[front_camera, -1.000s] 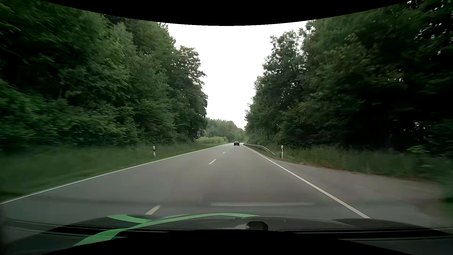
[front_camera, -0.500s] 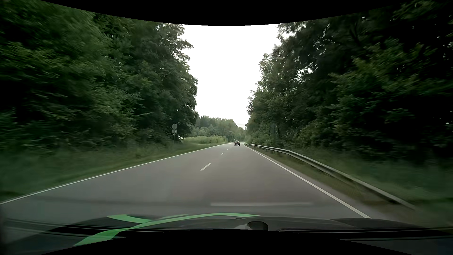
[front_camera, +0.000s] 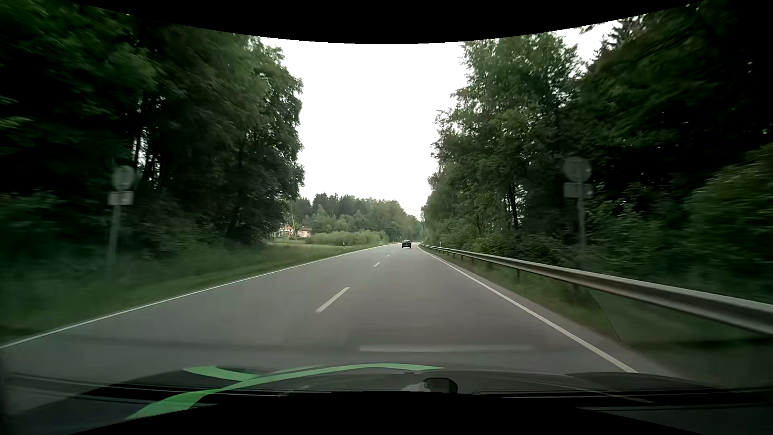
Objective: Follow the waypoints while adhering to traffic rules and regulations
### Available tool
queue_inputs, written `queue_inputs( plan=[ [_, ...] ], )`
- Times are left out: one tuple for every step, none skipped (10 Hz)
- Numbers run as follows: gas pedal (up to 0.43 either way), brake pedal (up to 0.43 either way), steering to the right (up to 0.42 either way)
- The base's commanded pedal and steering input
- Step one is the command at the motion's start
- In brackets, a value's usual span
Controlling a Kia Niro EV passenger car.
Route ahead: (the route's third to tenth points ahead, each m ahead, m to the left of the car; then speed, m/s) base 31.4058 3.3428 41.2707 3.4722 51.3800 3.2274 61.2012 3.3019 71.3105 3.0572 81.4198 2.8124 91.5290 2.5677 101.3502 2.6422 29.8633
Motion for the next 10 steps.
queue_inputs(
  plan=[
    [0.248, 0.0, -0.003],
    [0.248, 0.0, -0.003],
    [0.248, 0.0, -0.003],
    [0.248, 0.0, -0.003],
    [0.24, 0.0, -0.003],
    [0.228, 0.0, -0.003],
    [0.22, 0.0, -0.003],
    [0.22, 0.0, -0.003],
    [0.22, 0.0, -0.003],
    [0.22, 0.0, -0.003]
  ],
)
